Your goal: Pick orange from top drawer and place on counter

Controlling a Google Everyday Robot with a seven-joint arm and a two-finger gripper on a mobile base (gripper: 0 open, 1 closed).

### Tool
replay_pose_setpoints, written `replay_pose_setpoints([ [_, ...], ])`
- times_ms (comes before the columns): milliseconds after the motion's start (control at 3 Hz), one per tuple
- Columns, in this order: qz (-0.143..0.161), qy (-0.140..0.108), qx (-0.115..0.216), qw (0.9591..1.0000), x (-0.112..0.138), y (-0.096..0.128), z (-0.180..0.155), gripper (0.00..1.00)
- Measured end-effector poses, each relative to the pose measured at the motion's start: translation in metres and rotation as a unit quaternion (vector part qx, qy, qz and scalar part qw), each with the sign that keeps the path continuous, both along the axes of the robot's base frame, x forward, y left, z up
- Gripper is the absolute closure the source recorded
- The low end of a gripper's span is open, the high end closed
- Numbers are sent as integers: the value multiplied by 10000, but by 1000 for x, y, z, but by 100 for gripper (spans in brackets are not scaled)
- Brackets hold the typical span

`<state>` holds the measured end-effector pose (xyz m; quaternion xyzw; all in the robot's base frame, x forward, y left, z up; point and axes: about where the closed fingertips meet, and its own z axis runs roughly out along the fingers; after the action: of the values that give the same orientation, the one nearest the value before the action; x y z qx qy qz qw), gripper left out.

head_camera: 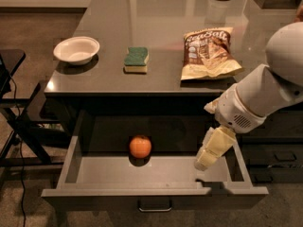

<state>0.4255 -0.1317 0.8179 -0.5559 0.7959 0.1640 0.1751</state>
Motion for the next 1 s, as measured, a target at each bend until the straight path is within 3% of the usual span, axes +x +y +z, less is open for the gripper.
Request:
replay_pose_setpoints([
  [333,-74,4,173,9998,0,5,-13,0],
  [667,-142,132,725,9972,1,32,-57,0],
  [1000,-298,-27,1264,9915,24,62,-92,0],
])
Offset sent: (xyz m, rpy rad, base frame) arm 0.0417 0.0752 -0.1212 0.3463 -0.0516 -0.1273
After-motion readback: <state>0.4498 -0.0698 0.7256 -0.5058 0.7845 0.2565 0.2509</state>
